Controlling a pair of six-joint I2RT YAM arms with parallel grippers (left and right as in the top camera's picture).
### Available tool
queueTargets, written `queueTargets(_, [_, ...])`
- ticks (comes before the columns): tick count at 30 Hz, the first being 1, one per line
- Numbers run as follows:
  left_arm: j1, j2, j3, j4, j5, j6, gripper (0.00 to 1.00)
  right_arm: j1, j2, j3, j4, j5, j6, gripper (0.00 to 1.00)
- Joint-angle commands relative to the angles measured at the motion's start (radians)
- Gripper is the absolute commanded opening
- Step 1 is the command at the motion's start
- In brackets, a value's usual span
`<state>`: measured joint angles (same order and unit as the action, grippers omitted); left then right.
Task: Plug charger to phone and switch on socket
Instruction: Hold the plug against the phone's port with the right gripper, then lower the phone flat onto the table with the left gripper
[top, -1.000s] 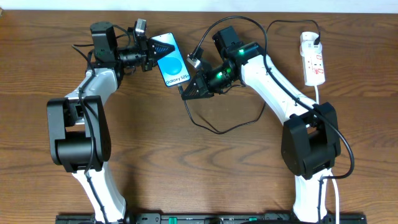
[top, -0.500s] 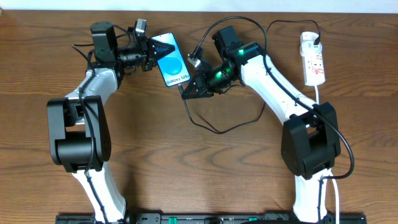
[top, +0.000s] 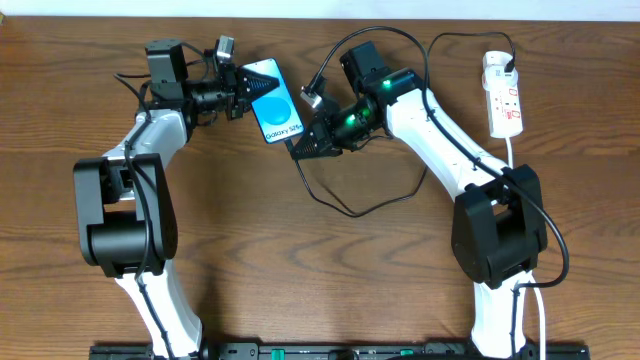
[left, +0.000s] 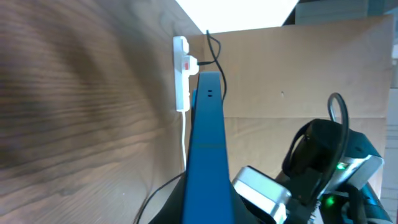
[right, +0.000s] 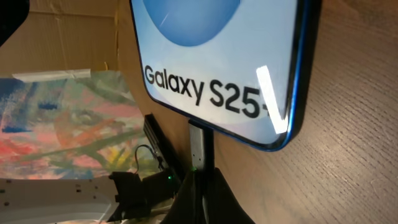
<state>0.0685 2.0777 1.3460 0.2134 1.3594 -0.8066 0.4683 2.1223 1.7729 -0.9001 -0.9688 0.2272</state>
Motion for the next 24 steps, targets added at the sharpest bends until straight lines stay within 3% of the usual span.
queueTargets(1, [-0.009, -0.022, 0.004, -0.036, 0.081, 0.081, 0.07, -0.003, -0.003, 0.011, 0.032, -0.003, 0.013, 0.01])
queueTargets(24, [-0.056, -0.022, 0.004, -0.043, 0.097, 0.072, 0.07, -0.003, -0.003, 0.011, 0.121, 0.021, 0.09, 0.01])
